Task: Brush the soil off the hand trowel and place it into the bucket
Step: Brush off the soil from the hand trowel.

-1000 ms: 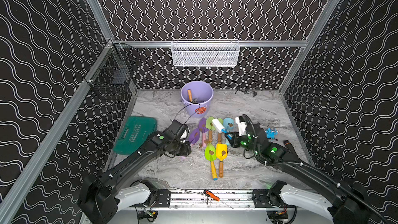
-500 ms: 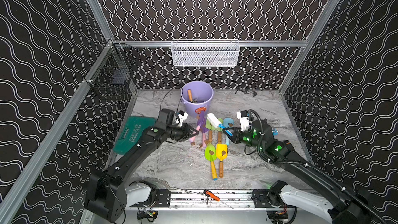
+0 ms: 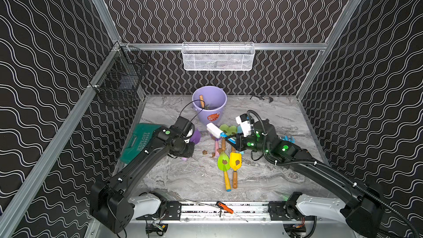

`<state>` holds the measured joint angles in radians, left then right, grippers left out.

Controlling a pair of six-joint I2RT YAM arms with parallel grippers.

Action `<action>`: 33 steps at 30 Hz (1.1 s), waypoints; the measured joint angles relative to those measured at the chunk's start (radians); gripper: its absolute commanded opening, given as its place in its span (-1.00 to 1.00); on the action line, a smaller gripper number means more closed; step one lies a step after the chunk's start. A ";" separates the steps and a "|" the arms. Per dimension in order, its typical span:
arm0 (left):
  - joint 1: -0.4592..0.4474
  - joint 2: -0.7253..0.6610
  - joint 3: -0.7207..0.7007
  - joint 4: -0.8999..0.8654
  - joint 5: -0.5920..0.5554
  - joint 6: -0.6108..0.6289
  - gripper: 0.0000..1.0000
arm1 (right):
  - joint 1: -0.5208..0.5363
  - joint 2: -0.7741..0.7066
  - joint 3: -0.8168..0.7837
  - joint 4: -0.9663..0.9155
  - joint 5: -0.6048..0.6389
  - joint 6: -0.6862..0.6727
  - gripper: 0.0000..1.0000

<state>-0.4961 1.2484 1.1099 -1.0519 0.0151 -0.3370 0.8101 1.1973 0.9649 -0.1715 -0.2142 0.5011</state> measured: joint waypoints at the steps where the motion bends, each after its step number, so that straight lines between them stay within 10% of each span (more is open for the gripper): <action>1: -0.006 0.000 0.000 -0.004 -0.015 0.000 -1.00 | 0.016 0.013 0.008 -0.007 0.013 -0.013 -1.00; 12: -0.056 -0.021 -0.008 0.008 -0.050 -0.005 -1.00 | 0.089 0.258 0.084 -0.002 0.021 -0.047 -1.00; 21: -0.067 -0.092 -0.132 0.075 0.026 -0.053 -1.00 | -0.078 0.306 0.107 -0.032 0.047 -0.071 -1.00; 33: 0.085 -0.144 -0.369 0.499 0.574 -0.201 -1.00 | -0.146 -0.125 -0.215 0.014 0.055 0.090 -1.00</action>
<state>-0.4114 1.1046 0.7414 -0.5526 0.5888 -0.5377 0.6640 1.0725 0.7498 -0.1574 -0.1593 0.5911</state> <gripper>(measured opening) 0.245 0.201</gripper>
